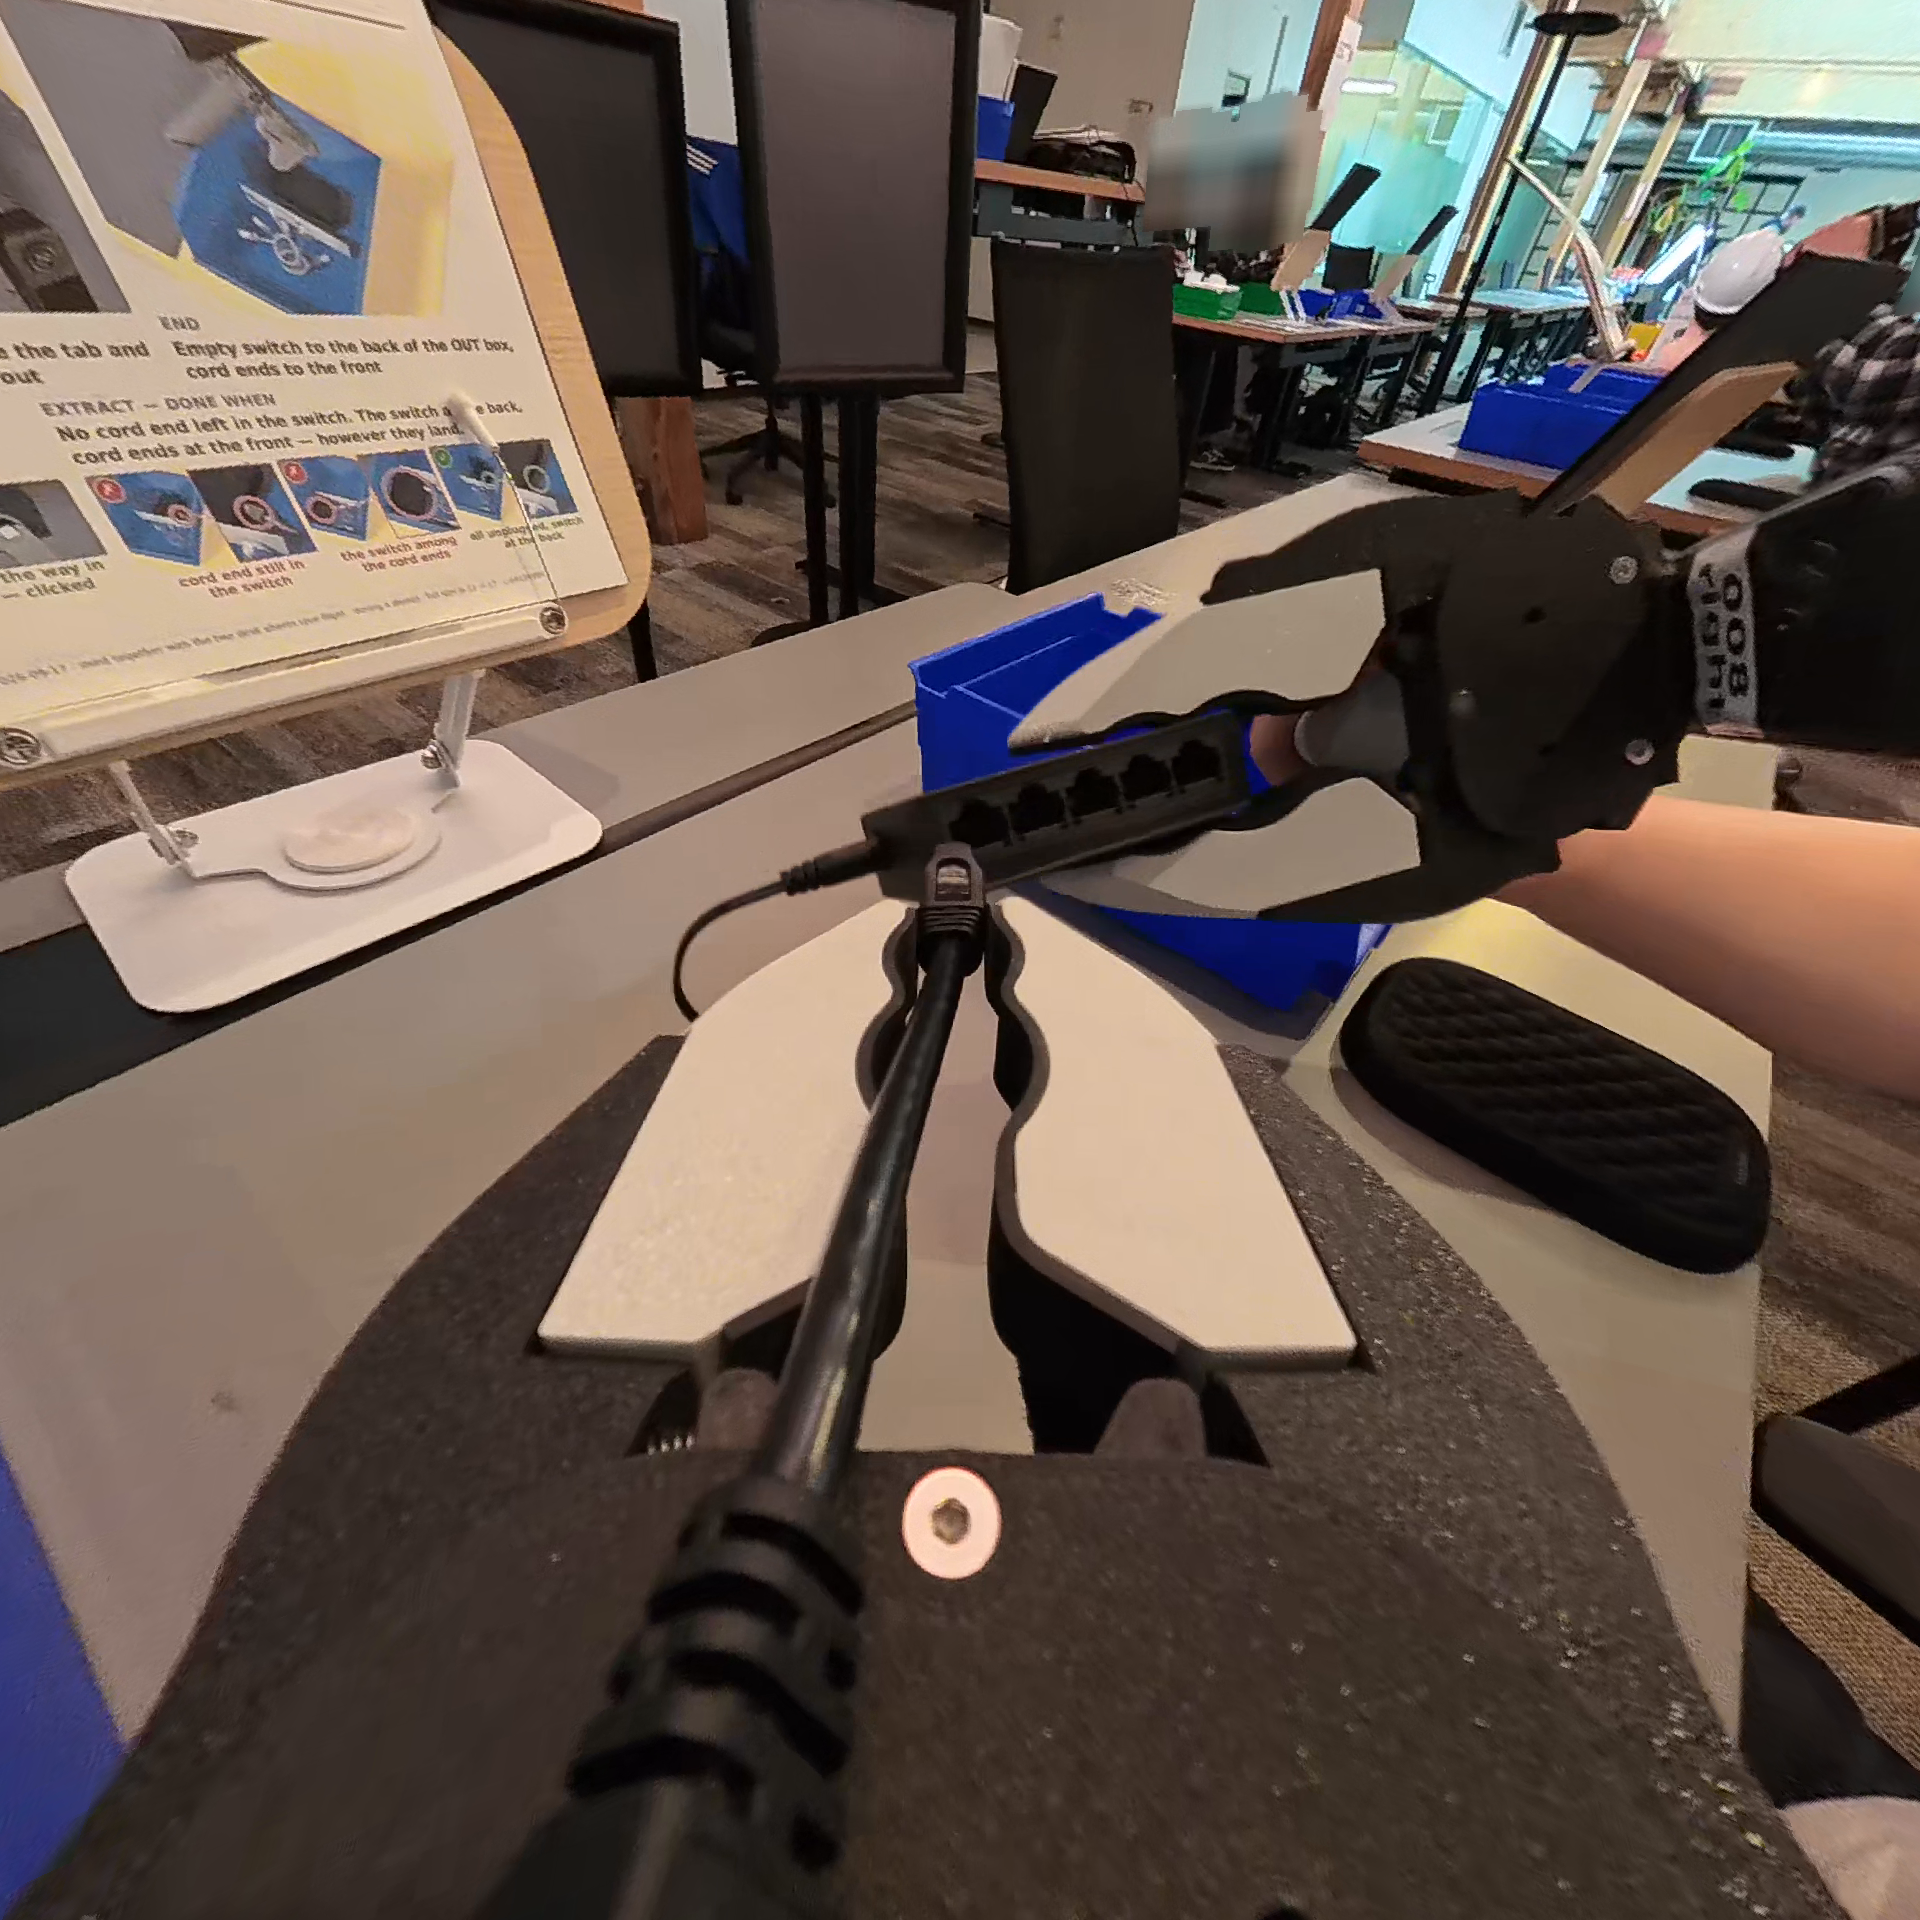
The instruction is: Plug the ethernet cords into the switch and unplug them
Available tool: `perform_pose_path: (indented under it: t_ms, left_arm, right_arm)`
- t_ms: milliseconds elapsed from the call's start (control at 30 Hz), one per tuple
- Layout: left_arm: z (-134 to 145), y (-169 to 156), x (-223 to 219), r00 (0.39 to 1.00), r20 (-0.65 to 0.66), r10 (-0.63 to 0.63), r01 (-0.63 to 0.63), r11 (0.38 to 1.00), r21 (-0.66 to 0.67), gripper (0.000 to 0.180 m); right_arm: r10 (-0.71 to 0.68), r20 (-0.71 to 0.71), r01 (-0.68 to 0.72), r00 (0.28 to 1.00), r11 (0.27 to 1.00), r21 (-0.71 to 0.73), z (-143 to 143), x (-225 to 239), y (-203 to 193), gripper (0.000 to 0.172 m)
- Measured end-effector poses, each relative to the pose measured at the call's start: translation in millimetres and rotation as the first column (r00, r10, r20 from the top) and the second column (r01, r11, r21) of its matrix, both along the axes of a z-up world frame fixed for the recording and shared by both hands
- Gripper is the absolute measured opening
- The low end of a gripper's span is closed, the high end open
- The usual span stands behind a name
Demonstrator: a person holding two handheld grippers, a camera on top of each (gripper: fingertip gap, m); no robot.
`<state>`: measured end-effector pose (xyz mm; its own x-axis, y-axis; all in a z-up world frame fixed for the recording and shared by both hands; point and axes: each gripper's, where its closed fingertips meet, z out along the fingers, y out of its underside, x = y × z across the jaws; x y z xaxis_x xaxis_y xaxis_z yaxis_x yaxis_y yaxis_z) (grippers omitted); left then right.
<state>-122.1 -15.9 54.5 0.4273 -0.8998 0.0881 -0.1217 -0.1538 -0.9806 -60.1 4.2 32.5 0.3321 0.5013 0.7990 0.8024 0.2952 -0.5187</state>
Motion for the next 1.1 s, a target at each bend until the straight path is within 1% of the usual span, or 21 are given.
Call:
perform_pose_path:
  t_ms: [233,367,467,633,767,900,967,1100]
  left_arm:
    - [-1.7,2.3,7.4,1.000,-0.010,-0.003,0.004,1.000,0.017,0.011]
    - [-1.1,2.4,7.2,1.000,0.008,-0.006,0.006,1.000,0.017,0.011]
    - [-2.8,0.7,8.6,1.000,0.015,-0.021,0.021,1.000,0.005,0.011]
    - [-4.3,-1.3,9.3,0.999,0.026,-0.025,0.025,1.000,-0.001,0.011]
    - [5.0,-8.7,5.1,0.997,0.070,-0.039,0.041,0.999,-0.025,0.011]
    - [11.9,-17.3,3.3,0.998,0.051,-0.020,0.022,0.999,-0.042,0.011]
    - [13.2,-21.0,4.8,0.999,0.038,-0.003,0.005,0.999,-0.052,0.011]
    - [12.7,-20.4,9.3,0.999,0.034,0.032,-0.030,0.998,-0.051,0.011]
  right_arm:
    - [0.045,-0.023,-0.045,0.999,0.999,-0.010,1.4,-8.4,-8.8,0.029]
    - [0.113,-0.068,-0.114,0.991,0.993,-0.023,5.5,-16.3,-16.9,0.029]
    - [0.144,-0.076,-0.147,0.987,0.989,-0.035,5.9,-21.2,-20.1,0.030]
    - [0.129,-0.066,-0.133,0.989,0.990,-0.055,2.5,-21.1,-17.2,0.029]
    - [0.115,-0.022,-0.116,0.993,0.993,-0.013,3.2,-16.4,-15.7,0.029]
    - [0.088,0.091,-0.098,0.992,0.990,0.101,11.9,-13.1,-15.4,0.029]
    - [0.052,0.158,-0.076,0.986,0.985,0.155,16.8,-11.2,-12.3,0.029]
    - [0.018,0.211,-0.063,0.977,0.976,0.208,22.3,-11.4,-7.6,0.029]
